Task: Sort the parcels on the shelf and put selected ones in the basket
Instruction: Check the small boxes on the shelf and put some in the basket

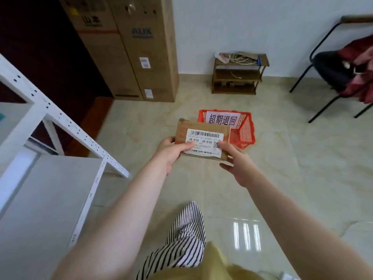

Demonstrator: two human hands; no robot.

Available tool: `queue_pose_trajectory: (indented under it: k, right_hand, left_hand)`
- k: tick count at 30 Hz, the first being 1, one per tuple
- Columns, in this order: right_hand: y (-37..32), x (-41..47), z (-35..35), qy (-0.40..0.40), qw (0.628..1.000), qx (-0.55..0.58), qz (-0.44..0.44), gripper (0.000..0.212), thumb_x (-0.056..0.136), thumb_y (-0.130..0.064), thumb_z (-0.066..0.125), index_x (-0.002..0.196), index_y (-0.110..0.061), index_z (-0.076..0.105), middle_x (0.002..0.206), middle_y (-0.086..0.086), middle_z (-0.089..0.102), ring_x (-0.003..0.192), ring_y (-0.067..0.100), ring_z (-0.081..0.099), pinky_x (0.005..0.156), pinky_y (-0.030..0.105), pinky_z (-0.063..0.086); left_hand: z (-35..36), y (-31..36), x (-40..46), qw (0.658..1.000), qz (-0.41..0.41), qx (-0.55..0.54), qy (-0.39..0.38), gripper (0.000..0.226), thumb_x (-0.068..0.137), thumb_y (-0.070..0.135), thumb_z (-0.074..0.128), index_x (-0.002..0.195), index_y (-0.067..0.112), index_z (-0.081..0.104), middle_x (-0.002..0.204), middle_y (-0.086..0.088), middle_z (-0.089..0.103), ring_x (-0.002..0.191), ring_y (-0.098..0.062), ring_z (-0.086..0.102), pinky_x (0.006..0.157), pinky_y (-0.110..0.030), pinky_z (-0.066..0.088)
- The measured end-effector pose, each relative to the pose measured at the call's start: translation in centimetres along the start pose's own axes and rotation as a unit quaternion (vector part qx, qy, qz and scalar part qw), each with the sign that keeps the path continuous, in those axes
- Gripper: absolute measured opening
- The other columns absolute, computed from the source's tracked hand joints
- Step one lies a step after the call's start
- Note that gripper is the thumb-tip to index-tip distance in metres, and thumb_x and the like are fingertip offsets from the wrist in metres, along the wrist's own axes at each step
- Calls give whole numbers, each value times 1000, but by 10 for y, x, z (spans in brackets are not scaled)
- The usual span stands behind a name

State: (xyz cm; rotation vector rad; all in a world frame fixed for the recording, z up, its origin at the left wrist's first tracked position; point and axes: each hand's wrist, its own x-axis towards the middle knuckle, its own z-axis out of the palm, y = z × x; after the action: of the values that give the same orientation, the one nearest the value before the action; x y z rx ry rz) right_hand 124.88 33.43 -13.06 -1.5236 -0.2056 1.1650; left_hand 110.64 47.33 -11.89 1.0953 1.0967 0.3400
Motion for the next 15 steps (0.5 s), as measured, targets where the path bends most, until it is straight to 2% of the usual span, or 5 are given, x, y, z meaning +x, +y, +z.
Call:
queue_pose_trajectory:
  k: [2,5,9,11,15]
  right_hand:
    - [-16,34,-9,3,1000,-11,2,8,88,-29,67,96,-27,69,90,-6,71,94,15,60,97,38,46]
    - [-43,77,-26,6,999,-42,15,11,84,-29,71,95,-27,71,87,-8,74,93,15,61,95,38,46]
    - [-74,130,-50,10,997,-62,41,34,66,-39,73,97,-25,71,86,-8,75,93,15,63,93,37,48]
    - [-86,156,-67,4,996,-66,55,34,67,-39,73,98,-25,71,86,-7,75,94,15,64,95,38,48]
    - [-106,213,-99,10,996,-53,73,39,72,-33,77,108,-21,67,92,-1,75,101,20,64,87,35,52]
  left_hand:
    - [9,15,36,999,-23,23,-31,28,79,7,75,105,12,65,90,0,71,61,0,68,59,-11,50]
    - [22,38,87,990,-65,100,-77,37,76,11,79,109,18,64,93,3,73,79,-11,67,92,-33,52]
    - [42,66,150,985,-65,104,-123,79,76,8,80,133,40,35,108,7,66,88,-14,67,76,-38,58]
    - [54,77,178,977,-79,115,-163,75,79,9,77,139,33,40,120,2,66,95,-19,69,75,-40,59]
    - [85,81,233,970,-107,121,-184,55,78,8,77,128,13,54,119,-8,70,105,-29,69,90,-51,55]
